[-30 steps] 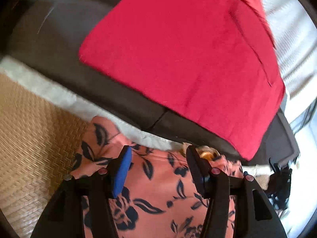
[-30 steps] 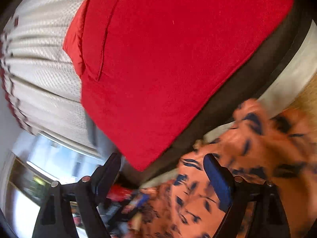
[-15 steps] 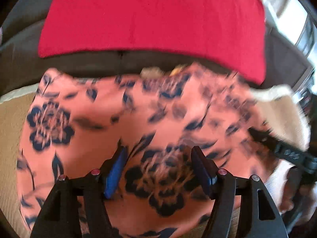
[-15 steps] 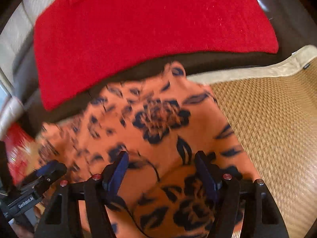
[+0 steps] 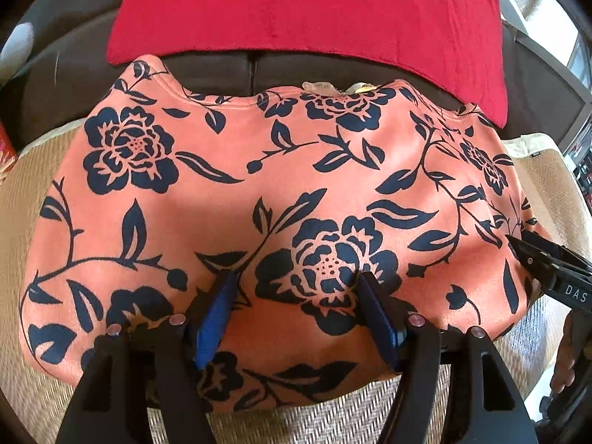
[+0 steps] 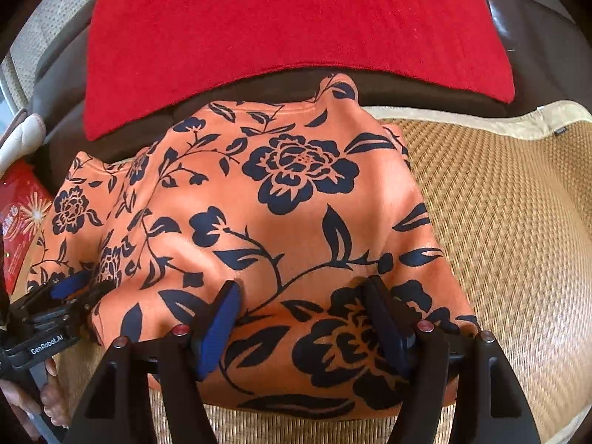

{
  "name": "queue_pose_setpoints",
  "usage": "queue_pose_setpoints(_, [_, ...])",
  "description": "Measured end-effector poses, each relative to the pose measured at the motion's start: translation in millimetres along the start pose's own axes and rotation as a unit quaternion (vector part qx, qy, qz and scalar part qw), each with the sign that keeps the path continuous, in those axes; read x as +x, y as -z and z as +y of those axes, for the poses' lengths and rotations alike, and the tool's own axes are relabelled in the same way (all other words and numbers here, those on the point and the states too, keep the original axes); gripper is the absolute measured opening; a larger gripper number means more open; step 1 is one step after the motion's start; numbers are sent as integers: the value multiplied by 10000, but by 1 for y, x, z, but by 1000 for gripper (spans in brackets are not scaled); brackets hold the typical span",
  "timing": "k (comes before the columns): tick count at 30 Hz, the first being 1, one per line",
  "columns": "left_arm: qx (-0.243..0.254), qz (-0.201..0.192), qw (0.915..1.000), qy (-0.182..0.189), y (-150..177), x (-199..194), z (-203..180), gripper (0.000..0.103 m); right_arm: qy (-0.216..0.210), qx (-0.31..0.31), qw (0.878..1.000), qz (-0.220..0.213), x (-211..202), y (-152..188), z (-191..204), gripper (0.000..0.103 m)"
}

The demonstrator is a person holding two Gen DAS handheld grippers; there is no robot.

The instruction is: Fold small clothes

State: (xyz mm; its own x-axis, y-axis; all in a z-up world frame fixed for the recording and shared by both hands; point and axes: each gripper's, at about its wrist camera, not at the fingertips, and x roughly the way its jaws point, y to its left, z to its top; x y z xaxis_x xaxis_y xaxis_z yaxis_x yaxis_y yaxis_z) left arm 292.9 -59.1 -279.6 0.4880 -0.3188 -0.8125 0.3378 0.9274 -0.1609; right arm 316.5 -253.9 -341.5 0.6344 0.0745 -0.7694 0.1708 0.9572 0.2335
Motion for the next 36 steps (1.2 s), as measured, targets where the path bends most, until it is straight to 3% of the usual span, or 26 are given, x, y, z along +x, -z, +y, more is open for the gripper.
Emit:
queue_pose_setpoints(4, [-33,53,10000,19,11,-11,6,69,31,-28,10000,65,2,-5,1,73])
queue_pose_setpoints(9, [-37,15,10000,-29,-1,1,1,69,13,-64,10000,19,4,-10,5,73])
queue_pose_setpoints(12, [-123,-39,9999,-77,-11,8,-14,68,-53,-127,9995,-288,7,-15,2,73])
queue_pose_setpoints(14, [-437,-179,9989,63,-9,-16,-7,68,-123,-91,9989,-435,1,-10,-3,73])
queue_pose_setpoints(16, [-756,-603,9951,182,0,-45,6,68,-370,206,9970,-650,-14,-16,-11,73])
queue_pose_setpoints(19, [-1202,-1090,9867,-85,16,-91,38,68,-728,361,9909,-1072,-37,-18,-13,73])
queue_pose_setpoints(21, [-1580,-1154,9803,-268,27,-108,63,68,-1027,208,9873,-1195,-46,-20,-2,73])
queue_pose_setpoints(24, [-1864,-1080,9751,-535,45,-118,90,68,-1426,52,9832,-1134,-57,-11,20,65])
queue_pose_setpoints(27, [-2133,-1044,9694,-615,57,-117,106,68,-1640,-105,9834,-767,-47,-5,51,56])
queue_pose_setpoints(31, [-2379,-978,9651,-484,61,-115,108,68,-1380,-243,9889,-499,-32,2,68,53])
queue_pose_setpoints(36, [-2392,-961,9655,-366,46,-98,98,73,-1460,65,9882,-470,-35,-1,54,53])
